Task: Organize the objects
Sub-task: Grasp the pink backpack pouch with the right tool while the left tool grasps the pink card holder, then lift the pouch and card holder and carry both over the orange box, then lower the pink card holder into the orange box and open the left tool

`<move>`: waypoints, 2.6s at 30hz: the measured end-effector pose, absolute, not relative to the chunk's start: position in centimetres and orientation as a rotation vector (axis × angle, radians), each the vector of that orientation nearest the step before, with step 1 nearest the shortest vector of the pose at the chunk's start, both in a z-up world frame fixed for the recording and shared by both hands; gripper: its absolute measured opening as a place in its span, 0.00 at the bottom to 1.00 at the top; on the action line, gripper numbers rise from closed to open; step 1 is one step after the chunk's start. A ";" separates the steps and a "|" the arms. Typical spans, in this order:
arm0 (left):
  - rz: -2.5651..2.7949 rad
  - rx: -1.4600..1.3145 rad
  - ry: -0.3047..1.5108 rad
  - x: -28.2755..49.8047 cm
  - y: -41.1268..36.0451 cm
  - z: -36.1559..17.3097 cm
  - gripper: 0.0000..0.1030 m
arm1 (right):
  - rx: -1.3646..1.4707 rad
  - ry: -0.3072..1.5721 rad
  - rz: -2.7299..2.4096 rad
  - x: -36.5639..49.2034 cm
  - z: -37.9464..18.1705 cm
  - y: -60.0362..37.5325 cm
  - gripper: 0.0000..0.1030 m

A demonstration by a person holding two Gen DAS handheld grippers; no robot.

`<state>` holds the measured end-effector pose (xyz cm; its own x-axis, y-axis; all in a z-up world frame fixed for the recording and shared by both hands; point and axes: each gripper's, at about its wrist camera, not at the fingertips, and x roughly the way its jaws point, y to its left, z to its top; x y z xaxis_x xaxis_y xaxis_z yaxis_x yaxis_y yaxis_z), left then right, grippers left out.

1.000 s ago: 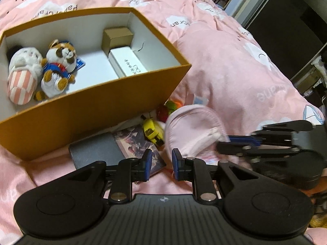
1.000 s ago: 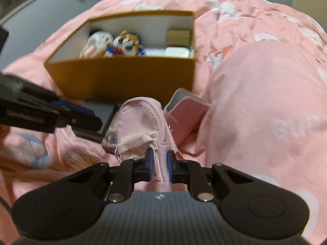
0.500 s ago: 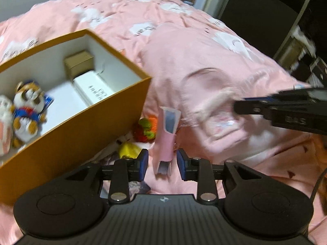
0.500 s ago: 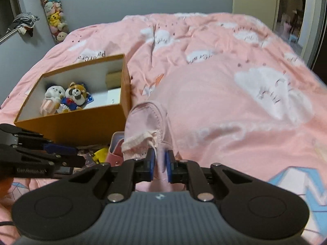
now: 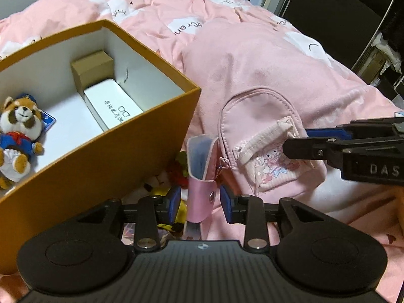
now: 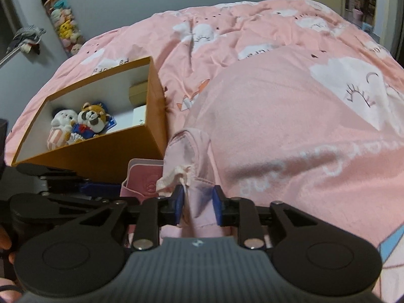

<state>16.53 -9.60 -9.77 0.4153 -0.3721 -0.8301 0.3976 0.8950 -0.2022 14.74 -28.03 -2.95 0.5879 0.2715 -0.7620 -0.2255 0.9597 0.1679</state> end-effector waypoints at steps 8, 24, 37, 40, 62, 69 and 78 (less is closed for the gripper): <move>-0.464 0.012 1.058 16.8 -9.8 -10.2 0.25 | -0.156 0.892 0.273 15.3 -3.5 -25.5 0.44; -0.430 -0.120 1.012 14.3 -5.9 -5.6 0.23 | -0.101 0.796 0.294 13.2 0.9 -26.2 0.19; -0.333 -0.338 0.771 14.5 0.8 3.9 0.23 | -0.007 0.578 0.439 15.5 9.0 -23.8 0.18; -0.281 -0.367 0.762 16.3 2.3 4.2 0.22 | 0.004 0.557 0.466 17.2 9.4 -22.2 0.18; -0.127 -0.632 1.210 25.7 4.1 -11.0 0.22 | -0.012 0.653 0.419 23.8 2.9 -18.2 0.19; -0.099 -0.631 1.249 26.4 3.9 -11.7 0.23 | -0.033 0.673 0.401 24.2 2.0 -17.8 0.19; -0.047 -0.352 1.328 27.5 2.0 -11.2 0.33 | -0.049 0.695 0.402 24.4 1.5 -17.5 0.19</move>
